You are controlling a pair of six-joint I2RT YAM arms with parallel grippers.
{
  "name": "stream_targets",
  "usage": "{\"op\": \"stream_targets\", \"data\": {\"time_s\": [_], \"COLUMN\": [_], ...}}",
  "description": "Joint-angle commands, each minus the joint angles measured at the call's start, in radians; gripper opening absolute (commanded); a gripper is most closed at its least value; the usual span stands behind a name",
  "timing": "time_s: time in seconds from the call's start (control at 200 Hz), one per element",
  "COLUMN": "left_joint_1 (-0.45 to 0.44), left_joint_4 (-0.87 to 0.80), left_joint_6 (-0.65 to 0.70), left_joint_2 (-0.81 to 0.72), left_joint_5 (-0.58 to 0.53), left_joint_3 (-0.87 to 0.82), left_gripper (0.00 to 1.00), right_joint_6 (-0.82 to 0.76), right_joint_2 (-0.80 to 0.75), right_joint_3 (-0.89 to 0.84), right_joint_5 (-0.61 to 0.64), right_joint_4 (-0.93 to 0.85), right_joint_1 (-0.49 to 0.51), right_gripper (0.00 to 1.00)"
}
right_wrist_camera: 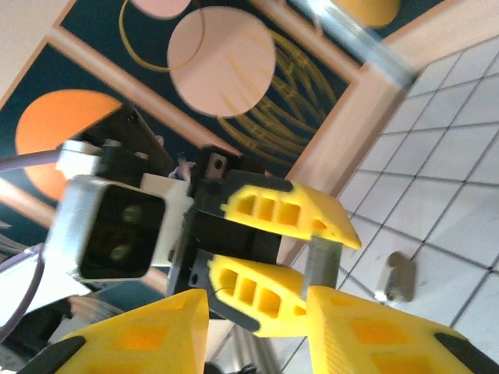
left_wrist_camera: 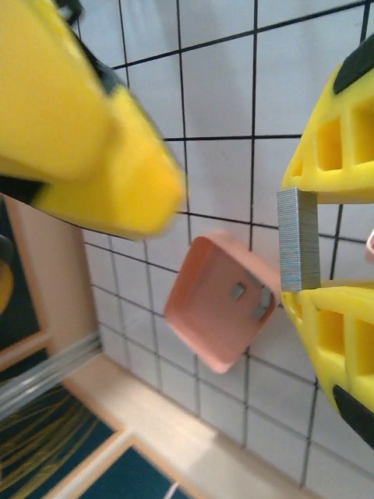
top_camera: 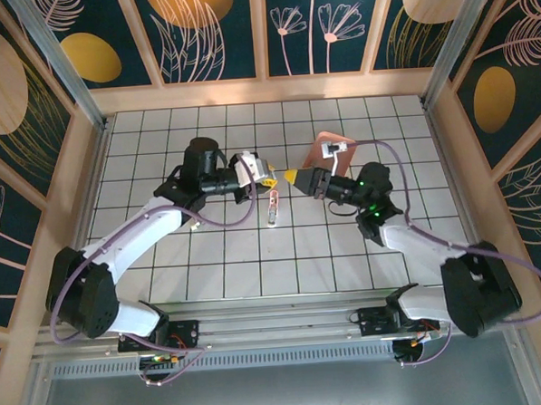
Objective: Load the staples into the stapler
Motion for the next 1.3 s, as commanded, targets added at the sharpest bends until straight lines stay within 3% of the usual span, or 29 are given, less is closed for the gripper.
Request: {"op": "stream_targets", "data": {"time_s": [0.0,0.185,0.295,0.506,0.831,1.176,1.291], "left_joint_1": [-0.031,-0.102,-0.157,-0.249,-0.340,-0.375,-0.377], "left_joint_4": [-0.189,-0.409,-0.538,-0.711,-0.821,-0.835,-0.824], "left_joint_6": [-0.148,-0.270,-0.307,-0.408,-0.525,-0.531,-0.541], "left_joint_2": [0.052,0.199,0.322,0.539,0.770,0.810,0.812], "left_joint_5": [-0.082,-0.186,-0.268,-0.354,-0.394,-0.372,-0.390], "left_joint_3": [0.057,0.196,0.292,0.473,0.673,0.651,0.654], "left_gripper": [0.22,0.20,0.20,0.22,0.24,0.24,0.29], "right_joint_6": [-0.091,-0.096,-0.114,-0.061,-0.073,-0.108,-0.115], "right_joint_2": [-0.108,-0.213,-0.262,-0.367,-0.395,-0.458,-0.476], "right_joint_3": [-0.007,0.062,0.053,-0.011,-0.059,-0.082,-0.085], "right_joint_5": [0.167,0.407,0.470,0.596,0.635,0.669,0.678], "right_joint_4": [-0.330,-0.870,-1.015,-1.104,-1.130,-1.176,-1.194], "right_joint_1": [-0.047,-0.134,-0.157,-0.192,-0.205,-0.207,-0.208], "right_gripper": [0.38,0.38,0.38,0.37,0.37,0.37,0.37]}}
